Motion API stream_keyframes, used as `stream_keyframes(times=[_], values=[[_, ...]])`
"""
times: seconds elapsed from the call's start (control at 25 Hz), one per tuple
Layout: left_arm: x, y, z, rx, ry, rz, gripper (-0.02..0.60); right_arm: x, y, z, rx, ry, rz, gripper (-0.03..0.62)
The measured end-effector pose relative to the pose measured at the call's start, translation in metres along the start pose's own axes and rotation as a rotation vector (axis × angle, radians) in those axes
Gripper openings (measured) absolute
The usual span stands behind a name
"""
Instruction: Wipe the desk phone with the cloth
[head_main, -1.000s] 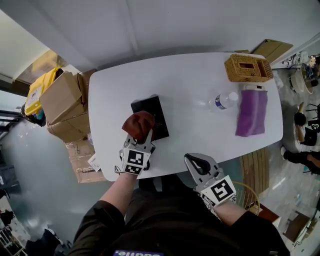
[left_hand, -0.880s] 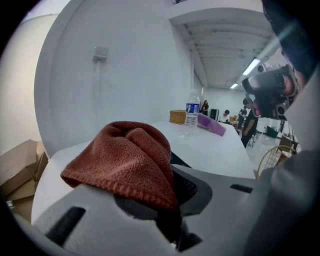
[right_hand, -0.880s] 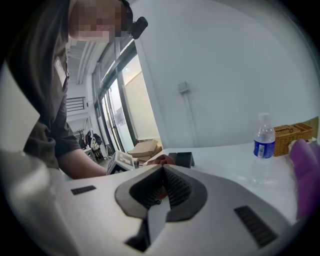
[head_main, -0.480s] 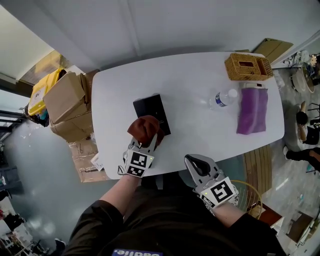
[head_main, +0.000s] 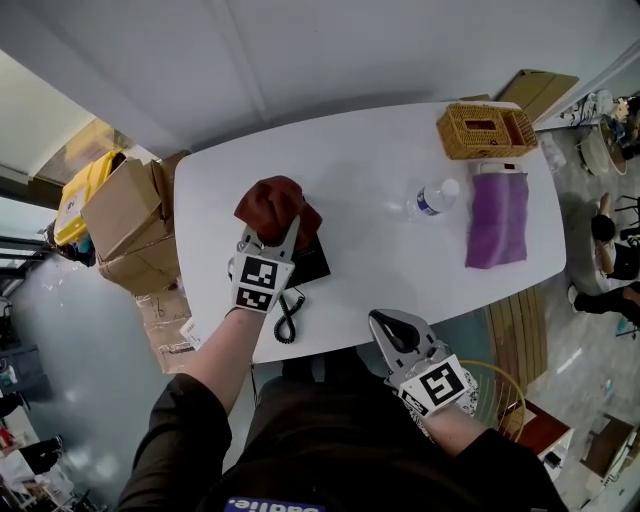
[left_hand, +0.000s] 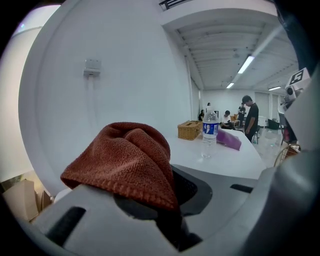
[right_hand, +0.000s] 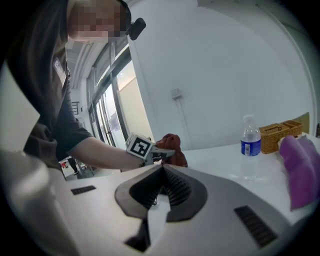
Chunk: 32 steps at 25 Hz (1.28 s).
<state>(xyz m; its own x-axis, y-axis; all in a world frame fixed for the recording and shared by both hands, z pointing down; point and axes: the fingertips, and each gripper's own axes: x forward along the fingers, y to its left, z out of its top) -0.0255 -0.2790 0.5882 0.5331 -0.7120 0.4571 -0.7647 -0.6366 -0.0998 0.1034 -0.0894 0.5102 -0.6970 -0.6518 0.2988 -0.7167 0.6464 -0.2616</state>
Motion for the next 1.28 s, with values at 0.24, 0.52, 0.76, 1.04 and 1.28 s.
stream_keyframes(times=[0.24,0.52,0.76,1.04,1.28], values=[[0.023,0.003,-0.009,0.001,0.051,0.014,0.057,-0.005,-0.009,-0.007,0.007,0.019,-0.01,0.028],[0.018,-0.024,-0.03,-0.034,0.081,0.002,0.057,-0.006,-0.012,-0.011,0.01,0.03,-0.009,0.028],[0.011,-0.052,-0.048,-0.078,0.104,-0.025,0.057,-0.005,-0.01,-0.009,0.002,0.035,-0.003,0.028],[-0.002,-0.089,-0.082,-0.132,0.159,-0.072,0.057,-0.006,-0.004,-0.01,-0.002,0.049,0.006,0.028],[-0.016,-0.12,-0.107,-0.124,0.208,-0.125,0.057,-0.008,0.006,-0.008,-0.015,0.054,0.013,0.028]])
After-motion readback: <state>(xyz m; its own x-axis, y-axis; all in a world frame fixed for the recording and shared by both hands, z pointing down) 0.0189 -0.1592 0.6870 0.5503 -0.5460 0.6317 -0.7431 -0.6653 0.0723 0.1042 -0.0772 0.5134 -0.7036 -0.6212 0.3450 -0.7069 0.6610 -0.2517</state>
